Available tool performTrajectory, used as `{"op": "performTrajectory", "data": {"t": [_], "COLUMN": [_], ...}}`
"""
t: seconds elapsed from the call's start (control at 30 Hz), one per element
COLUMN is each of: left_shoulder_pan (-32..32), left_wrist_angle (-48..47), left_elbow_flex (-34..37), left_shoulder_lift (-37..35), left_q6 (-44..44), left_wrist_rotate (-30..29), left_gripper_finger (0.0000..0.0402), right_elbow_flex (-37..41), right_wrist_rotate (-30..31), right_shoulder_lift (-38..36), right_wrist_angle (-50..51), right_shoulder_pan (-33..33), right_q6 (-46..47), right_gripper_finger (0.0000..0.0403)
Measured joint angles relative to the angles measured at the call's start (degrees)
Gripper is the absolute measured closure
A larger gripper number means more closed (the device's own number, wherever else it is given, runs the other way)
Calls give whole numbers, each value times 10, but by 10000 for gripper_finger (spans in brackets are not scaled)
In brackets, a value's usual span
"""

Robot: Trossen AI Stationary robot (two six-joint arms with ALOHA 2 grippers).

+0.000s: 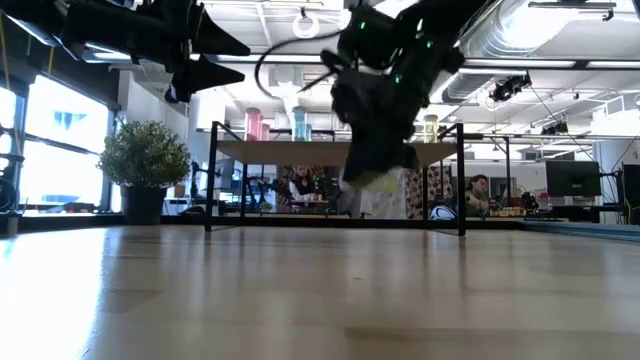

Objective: Pick and place medicine bottles onto shelf by color
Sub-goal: Put the yellow pill bottle on the shelf aligned with the other yellow pill bottles

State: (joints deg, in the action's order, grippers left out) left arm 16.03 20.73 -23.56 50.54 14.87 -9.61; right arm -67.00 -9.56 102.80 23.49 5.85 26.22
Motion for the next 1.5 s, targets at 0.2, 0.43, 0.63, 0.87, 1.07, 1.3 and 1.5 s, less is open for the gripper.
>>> {"op": "performTrajectory", "data": {"t": [0.2,0.43,0.63,0.87,1.07,1.3,1.5], "left_shoulder_pan": [0,0,-1,-1,-16,-59,-85], "left_wrist_angle": [0,0,1,4,66,137,138], "left_elbow_flex": [0,0,0,0,0,-13,-78], "left_shoulder_lift": [0,0,0,0,6,42,98], "left_q6": [0,0,20,62,103,114,87], "left_wrist_rotate": [23,59,110,175,220,221,216], "left_gripper_finger": [133,133,133,133,133,133,133], "right_elbow_flex": [0,0,0,0,0,0,0], "right_wrist_rotate": [22,148,264,383,408,355,301], "right_shoulder_lift": [-59,-119,-134,-132,-132,-132,-132], "right_wrist_angle": [-51,-108,-172,-258,-378,-483,-528], "right_shoulder_pan": [-24,-77,-121,-155,-165,-164,-164], "right_q6": [75,142,162,145,75,0,-21], "right_gripper_finger": [304,304,304,304,304,304,304]}}
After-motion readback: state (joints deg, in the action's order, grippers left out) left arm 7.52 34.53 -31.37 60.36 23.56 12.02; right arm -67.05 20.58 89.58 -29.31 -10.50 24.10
